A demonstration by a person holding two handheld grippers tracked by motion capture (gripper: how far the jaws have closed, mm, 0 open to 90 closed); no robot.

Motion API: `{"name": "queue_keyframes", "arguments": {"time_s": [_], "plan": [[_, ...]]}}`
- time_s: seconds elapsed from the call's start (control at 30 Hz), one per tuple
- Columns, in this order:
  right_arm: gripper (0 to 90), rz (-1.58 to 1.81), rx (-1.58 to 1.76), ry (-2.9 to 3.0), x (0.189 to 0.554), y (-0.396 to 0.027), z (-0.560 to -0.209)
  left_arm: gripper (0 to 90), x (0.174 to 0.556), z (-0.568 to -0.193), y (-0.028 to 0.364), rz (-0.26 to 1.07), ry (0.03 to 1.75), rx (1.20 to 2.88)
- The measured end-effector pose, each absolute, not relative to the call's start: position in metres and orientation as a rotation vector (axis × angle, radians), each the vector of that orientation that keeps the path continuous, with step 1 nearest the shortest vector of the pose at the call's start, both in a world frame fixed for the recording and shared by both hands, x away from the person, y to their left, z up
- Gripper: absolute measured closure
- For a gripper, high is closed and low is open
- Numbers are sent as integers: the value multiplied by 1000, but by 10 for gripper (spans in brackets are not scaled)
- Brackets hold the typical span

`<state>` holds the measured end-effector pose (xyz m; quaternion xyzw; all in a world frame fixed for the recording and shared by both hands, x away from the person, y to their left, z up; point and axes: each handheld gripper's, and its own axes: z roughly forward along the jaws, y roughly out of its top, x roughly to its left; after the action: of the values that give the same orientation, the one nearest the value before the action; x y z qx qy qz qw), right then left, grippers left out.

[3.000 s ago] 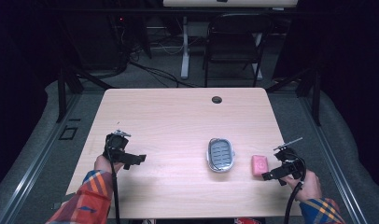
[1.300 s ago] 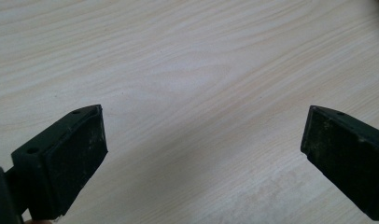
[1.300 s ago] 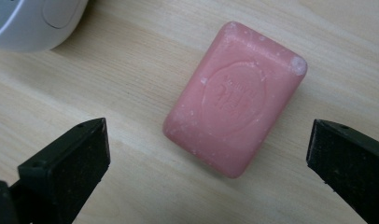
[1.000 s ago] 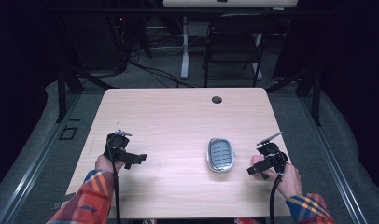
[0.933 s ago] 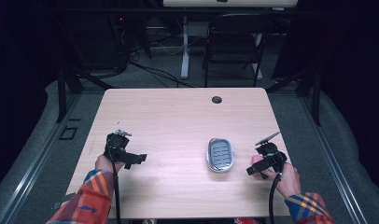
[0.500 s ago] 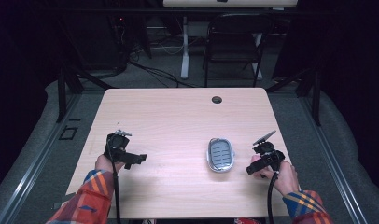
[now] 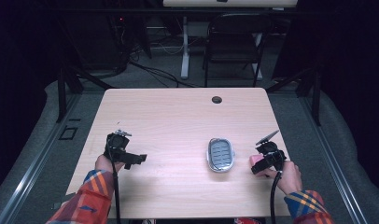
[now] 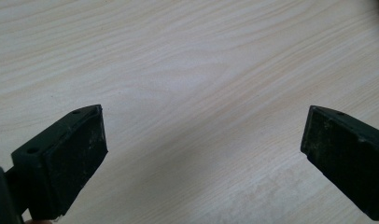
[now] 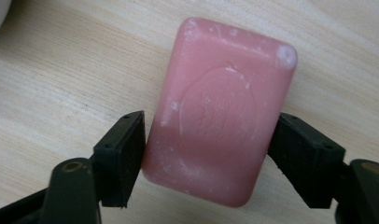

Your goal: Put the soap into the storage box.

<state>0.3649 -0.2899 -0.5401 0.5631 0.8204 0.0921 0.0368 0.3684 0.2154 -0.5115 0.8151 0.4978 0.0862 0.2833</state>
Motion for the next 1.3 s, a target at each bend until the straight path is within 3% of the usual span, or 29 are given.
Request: {"name": "queue_keyframes", "arguments": {"time_s": [0.17, 0.43, 1.3], "plan": [[338, 273, 1729, 2517, 365, -293, -539, 2, 367, -511, 215, 238, 1332, 2182], [315, 250, 1700, 2507, 370, -289, -540, 2, 368, -512, 214, 234, 1333, 2187], [371, 240, 1718, 2524, 377, -292, -540, 2, 368, -511, 215, 232, 1331, 2189]]}}
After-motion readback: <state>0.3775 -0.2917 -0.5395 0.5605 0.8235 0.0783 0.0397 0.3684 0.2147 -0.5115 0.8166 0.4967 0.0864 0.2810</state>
